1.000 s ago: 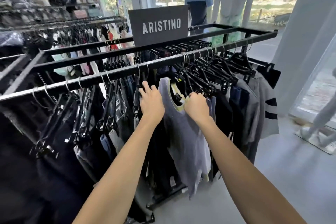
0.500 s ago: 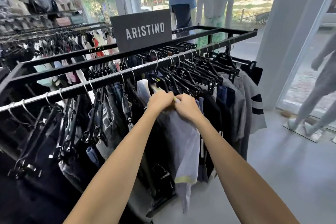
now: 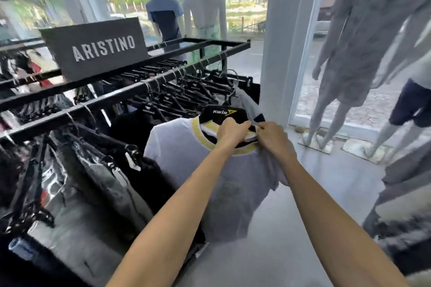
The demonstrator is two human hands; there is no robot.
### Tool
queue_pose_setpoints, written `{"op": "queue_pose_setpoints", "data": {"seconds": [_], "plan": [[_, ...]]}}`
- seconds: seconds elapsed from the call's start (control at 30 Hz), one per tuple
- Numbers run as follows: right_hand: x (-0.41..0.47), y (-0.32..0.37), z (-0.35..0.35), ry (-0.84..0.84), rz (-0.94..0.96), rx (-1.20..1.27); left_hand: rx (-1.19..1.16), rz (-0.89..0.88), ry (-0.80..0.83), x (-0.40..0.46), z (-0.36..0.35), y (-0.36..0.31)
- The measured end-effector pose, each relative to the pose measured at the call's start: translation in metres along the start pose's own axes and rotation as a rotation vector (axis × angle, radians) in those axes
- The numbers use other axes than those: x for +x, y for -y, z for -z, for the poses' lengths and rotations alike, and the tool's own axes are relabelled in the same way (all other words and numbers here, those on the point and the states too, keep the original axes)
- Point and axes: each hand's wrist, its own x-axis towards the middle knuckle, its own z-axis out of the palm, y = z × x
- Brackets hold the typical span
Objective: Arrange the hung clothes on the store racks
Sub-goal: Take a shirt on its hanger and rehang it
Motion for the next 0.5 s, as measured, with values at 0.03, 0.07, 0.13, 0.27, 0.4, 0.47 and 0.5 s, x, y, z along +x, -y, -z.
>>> {"op": "queue_pose_setpoints", "data": {"seconds": [0.03, 0.07, 0.13, 0.27, 0.4, 0.47, 0.5], "plan": [[-0.002, -0.012, 0.013, -0.025, -0.031, -0.005, 0.01, -0.019, 0.029, -0.004, -0.016, -0.01], [-0.003, -0.025, 0.027, -0.055, -0.052, -0.016, 0.01, -0.038, 0.061, -0.007, -0.033, -0.019], [-0.007, -0.051, 0.054, -0.106, -0.095, -0.045, -0.014, -0.084, 0.119, -0.017, -0.065, -0.038], [-0.026, -0.09, 0.103, -0.163, -0.199, -0.131, -0.028, -0.148, 0.193, -0.044, -0.126, -0.074], [-0.05, -0.123, 0.136, -0.264, -0.356, -0.084, 0.076, -0.234, 0.27, -0.066, -0.176, -0.099], [-0.063, -0.136, 0.151, -0.267, -0.42, -0.069, 0.093, -0.274, 0.346, -0.073, -0.191, -0.105], [-0.07, -0.14, 0.157, -0.23, -0.423, -0.051, 0.085, -0.291, 0.385, -0.074, -0.196, -0.105]]}}
